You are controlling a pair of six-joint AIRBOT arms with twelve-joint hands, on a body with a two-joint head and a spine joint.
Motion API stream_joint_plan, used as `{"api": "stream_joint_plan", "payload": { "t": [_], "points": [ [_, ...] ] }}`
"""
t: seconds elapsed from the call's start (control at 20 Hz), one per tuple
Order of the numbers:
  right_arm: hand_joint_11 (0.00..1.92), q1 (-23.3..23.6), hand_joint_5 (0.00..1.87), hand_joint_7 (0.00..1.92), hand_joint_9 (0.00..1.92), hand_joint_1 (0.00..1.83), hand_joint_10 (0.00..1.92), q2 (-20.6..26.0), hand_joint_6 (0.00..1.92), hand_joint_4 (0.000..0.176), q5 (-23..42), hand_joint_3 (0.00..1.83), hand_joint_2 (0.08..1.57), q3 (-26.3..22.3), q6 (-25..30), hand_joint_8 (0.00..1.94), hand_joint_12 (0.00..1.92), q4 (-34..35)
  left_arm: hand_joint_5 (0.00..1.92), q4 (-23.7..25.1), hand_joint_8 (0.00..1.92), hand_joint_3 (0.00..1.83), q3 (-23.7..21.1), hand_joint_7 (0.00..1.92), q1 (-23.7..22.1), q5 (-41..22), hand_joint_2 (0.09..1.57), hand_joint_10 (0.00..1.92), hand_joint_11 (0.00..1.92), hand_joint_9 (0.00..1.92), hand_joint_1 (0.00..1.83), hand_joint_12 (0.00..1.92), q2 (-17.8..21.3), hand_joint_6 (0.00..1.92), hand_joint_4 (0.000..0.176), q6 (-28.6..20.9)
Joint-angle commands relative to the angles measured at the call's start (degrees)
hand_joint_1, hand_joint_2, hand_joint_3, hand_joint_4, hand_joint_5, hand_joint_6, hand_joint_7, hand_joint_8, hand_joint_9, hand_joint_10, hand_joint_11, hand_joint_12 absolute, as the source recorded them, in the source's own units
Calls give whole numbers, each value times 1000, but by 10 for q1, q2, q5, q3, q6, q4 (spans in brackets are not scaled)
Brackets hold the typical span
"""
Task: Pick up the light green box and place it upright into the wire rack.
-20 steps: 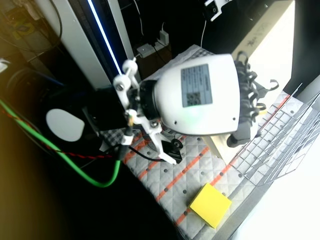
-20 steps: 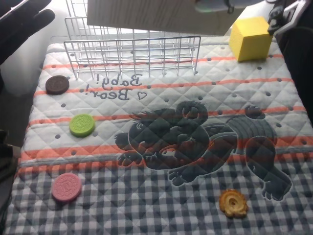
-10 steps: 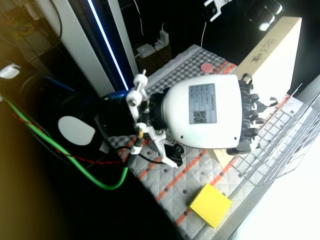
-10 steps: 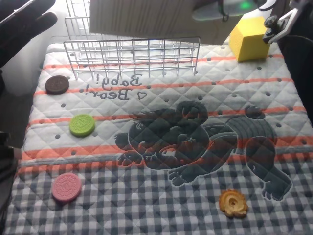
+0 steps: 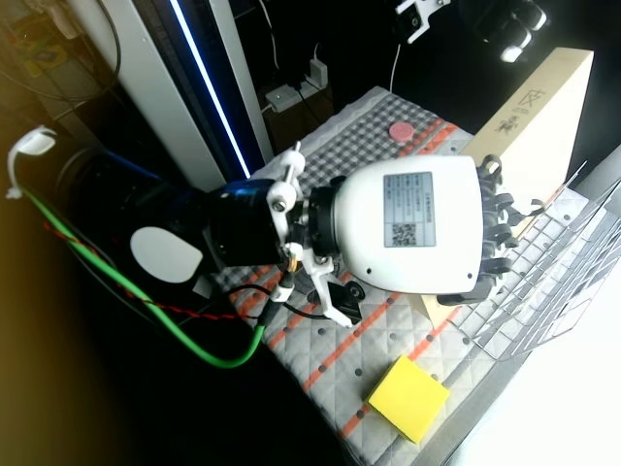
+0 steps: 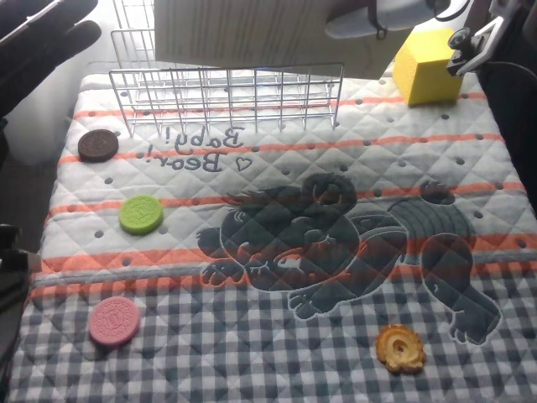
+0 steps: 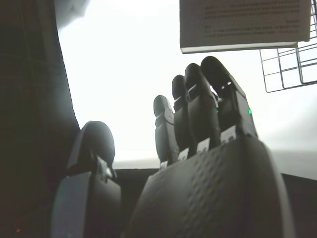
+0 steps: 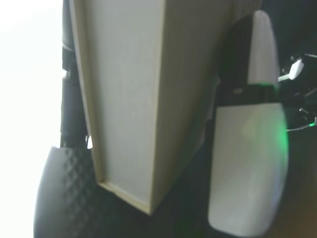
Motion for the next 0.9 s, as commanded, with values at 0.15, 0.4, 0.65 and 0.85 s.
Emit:
{"api": "stream_joint_plan", "payload": {
  "t": [0.15,0.4,0.65,0.85],
  "points": [
    [1378,13,945,1500,1632,1147,2,4,1023,0,65,1,1137,3,2,5,584,16,426,-5,1,0,5,399,-7,-67,1144,3,0,399,541,1029,-4,1,125,-4],
    [1442,20,930,1507,1653,1145,9,4,1045,0,65,1,1143,2,2,4,551,8,416,-4,5,1,5,423,-8,-66,1148,11,0,434,505,1078,-4,0,141,-4],
    [1430,25,956,1493,1638,1149,1,5,1006,0,65,0,1133,1,2,3,547,1,432,-3,1,0,6,417,-9,-65,1146,3,0,412,520,1091,-6,0,128,-4],
    [1443,25,926,1505,1643,1143,5,5,1051,0,61,1,1145,3,2,4,515,1,406,-3,1,0,6,417,-9,-65,1143,2,0,419,535,1114,-6,2,140,-4]
  ]
}}
